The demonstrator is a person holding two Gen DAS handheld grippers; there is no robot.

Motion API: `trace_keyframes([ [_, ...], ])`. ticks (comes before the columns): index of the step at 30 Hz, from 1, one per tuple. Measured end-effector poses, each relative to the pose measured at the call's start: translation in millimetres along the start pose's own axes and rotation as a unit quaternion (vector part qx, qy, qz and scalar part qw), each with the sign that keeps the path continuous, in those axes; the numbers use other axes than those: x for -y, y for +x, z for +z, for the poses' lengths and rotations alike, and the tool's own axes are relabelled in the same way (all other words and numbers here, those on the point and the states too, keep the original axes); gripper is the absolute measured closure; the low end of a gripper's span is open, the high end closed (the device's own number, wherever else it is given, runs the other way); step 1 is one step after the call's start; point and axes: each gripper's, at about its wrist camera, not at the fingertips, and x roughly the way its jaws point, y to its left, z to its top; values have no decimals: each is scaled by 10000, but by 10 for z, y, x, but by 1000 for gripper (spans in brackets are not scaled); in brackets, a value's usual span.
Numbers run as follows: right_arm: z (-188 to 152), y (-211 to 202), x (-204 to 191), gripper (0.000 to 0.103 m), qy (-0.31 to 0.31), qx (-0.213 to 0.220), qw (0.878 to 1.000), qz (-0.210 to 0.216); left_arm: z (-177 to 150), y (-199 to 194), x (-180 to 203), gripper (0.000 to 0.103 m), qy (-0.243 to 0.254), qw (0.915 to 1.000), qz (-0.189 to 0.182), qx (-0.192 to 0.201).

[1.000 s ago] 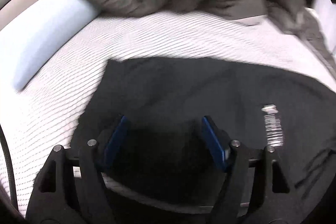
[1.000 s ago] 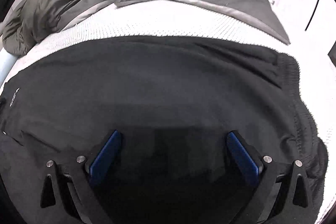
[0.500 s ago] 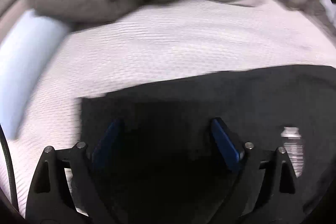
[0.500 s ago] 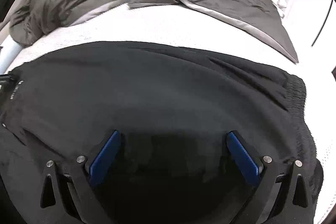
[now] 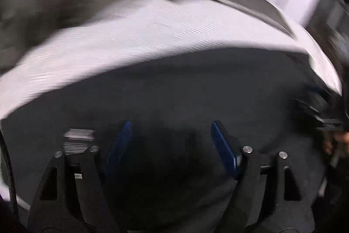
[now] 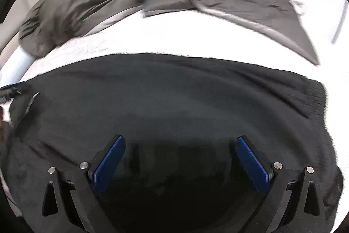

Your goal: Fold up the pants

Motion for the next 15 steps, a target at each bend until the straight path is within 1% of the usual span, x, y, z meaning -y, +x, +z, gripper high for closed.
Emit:
trace_keyframes([
  [1, -7, 43, -76, 0, -112, -76, 9999, 50, -37, 150, 214, 29, 265, 9994, -91, -196],
  [2, -18, 81, -132, 0, -224, -142, 9996, 51, -79, 291, 326, 29, 444, 9984, -4, -341],
  [3, -39, 128, -177, 1, -349, -232, 9991, 45, -133, 384, 397, 28, 575, 9973, 198, -399],
  [4, -79, 191, -206, 1, -506, -376, 9980, -1, -167, 376, 386, 28, 624, 9975, 193, -270],
  [5, -121, 213, -201, 1, -633, -447, 9970, -86, -186, 332, 312, 26, 545, 9981, 166, -220],
  [7, -198, 153, -85, 1, -747, -424, 9957, -355, -223, 274, 111, 26, 353, 9983, 389, -259],
  [9, -244, 55, 146, 1, -599, -399, 9944, -769, -285, 188, -170, 26, 153, 9976, 626, -269],
  [10, -271, 6, 322, 0, -388, -390, 9941, -937, -317, 148, -295, 26, 44, 9968, 749, -287],
  [12, -337, -61, 722, 0, 150, -398, 9891, -1407, -368, 72, -522, 26, -222, 9952, 911, -287],
  [13, -366, -88, 853, 1, 348, -384, 9879, -1465, -394, 27, -618, 26, -322, 9946, 947, -270],
  [14, -394, -119, 966, 1, 550, -350, 9898, -1267, -390, -8, -638, 26, -381, 9939, 1005, -250],
  [15, -406, -146, 990, 1, 605, -311, 9910, -1150, -390, -36, -645, 26, -399, 9934, 1048, -222],
])
